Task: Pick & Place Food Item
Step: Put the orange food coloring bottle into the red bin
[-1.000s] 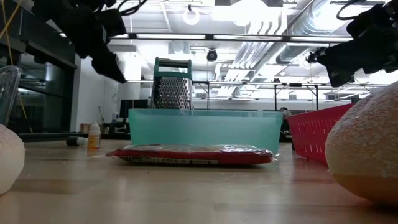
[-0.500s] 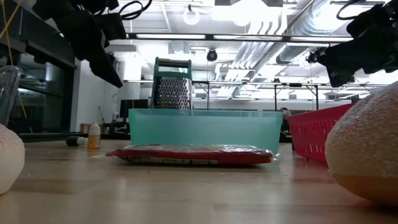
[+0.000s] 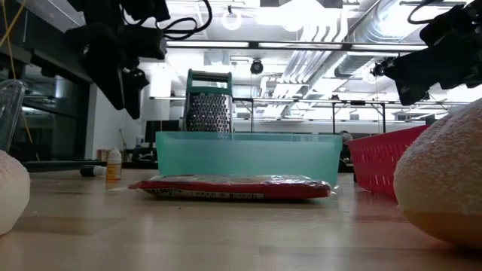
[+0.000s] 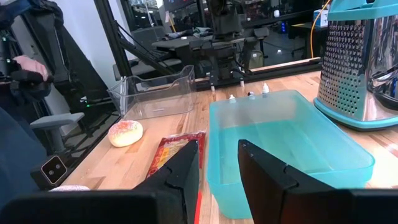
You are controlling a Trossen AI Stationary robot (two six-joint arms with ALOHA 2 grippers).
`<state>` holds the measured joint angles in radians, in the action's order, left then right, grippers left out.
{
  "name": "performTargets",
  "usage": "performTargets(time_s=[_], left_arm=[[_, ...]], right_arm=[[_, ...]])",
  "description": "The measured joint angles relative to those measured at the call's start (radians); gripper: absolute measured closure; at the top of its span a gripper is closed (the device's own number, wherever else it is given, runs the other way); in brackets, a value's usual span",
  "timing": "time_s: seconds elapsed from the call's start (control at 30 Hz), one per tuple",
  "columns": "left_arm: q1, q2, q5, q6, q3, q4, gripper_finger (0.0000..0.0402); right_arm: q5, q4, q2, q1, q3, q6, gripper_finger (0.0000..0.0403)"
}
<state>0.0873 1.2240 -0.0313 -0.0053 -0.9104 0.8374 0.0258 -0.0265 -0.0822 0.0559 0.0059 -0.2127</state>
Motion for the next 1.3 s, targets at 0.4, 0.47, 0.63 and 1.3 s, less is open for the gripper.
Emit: performTargets(time_s=[0.4,0.47,0.63,1.3], left_arm=[[-0.073,0.04,0.093,0.141,0.004,0.016,0.0095],[-0.092,0.071,0.093,0.141,0.004,0.015,0.0095],[-0.119,0.158,0.091,0.142,0.005,0.015,0.0095],[-0.087,0.213,0.109,0.191,0.065,-0.083,0.0095]], right_arm=[[0.0,0.0,0.0,0.0,0.0,0.0,0.0302],[0.0,0.0,0.0,0.0,0.0,0.0,0.0302],[0.0,-0.001,0.0,0.0,0.0,0.0,0.0302],[0.0,0.0,0.0,0.0,0.0,0.0,0.0302]])
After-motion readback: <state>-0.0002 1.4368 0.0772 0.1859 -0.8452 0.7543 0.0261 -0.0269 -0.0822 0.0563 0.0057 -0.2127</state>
